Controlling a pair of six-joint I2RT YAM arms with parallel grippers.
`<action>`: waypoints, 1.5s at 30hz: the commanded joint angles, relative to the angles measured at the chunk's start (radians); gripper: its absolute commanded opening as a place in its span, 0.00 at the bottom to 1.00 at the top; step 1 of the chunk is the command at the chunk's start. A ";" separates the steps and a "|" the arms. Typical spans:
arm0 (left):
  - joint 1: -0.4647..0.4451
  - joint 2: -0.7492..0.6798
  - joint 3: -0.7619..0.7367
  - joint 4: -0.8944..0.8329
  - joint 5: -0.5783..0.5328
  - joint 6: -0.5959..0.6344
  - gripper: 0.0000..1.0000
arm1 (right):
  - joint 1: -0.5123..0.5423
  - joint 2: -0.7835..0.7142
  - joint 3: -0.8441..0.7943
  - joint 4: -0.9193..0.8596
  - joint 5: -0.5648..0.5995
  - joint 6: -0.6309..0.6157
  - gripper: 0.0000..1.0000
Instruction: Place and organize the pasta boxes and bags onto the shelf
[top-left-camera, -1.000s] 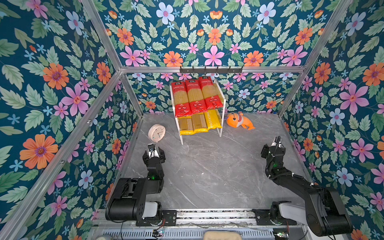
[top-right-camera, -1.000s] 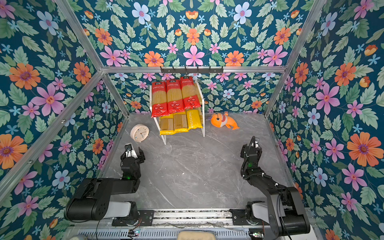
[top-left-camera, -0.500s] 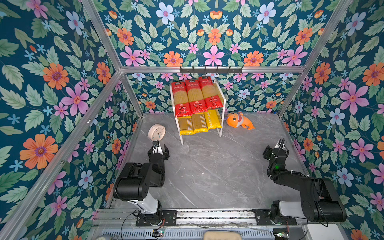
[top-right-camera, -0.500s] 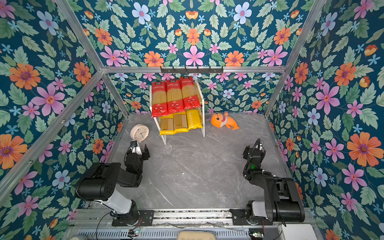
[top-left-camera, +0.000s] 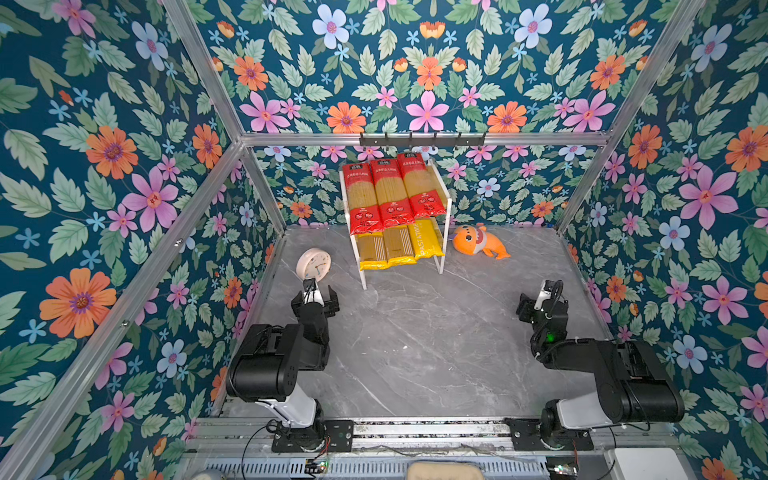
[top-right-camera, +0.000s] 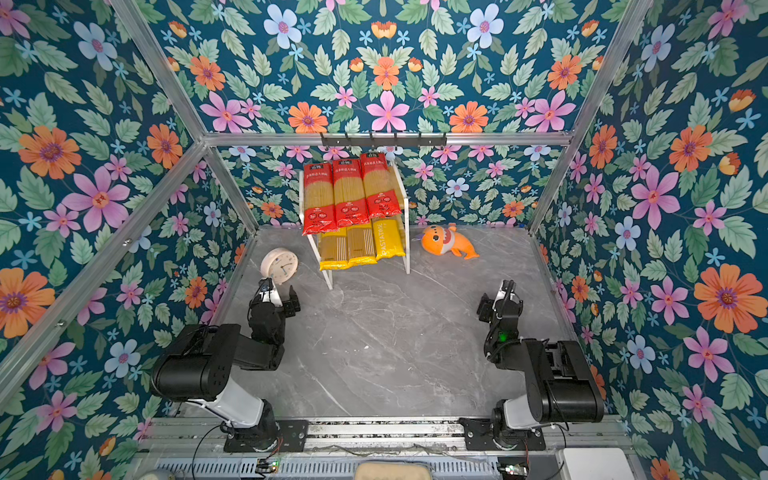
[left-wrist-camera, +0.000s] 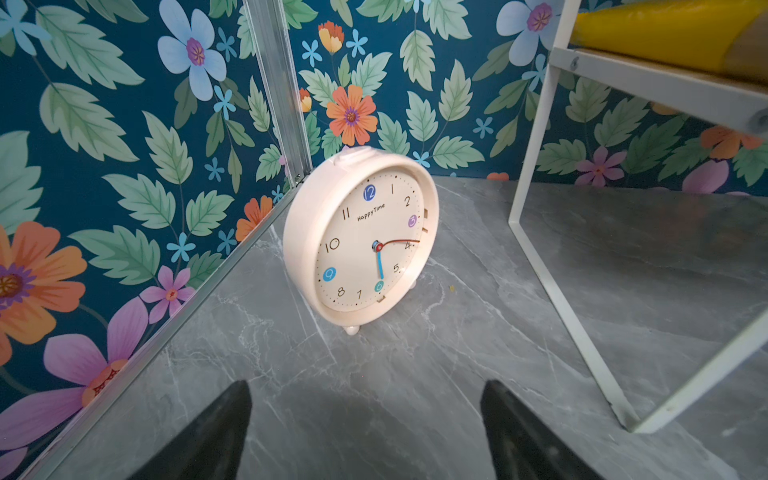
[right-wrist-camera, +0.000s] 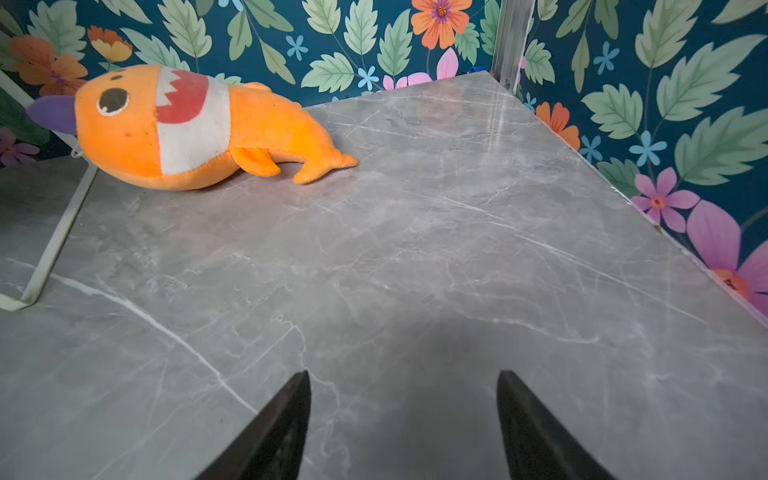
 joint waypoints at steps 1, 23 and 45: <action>0.009 -0.001 0.005 -0.003 0.011 -0.018 1.00 | 0.004 0.015 -0.003 0.096 -0.006 -0.033 0.72; 0.011 -0.003 -0.003 0.010 -0.004 -0.023 1.00 | 0.025 0.013 -0.003 0.095 0.061 -0.034 0.99; -0.012 0.000 -0.008 0.026 -0.006 0.007 1.00 | 0.029 0.013 -0.001 0.093 0.064 -0.037 0.99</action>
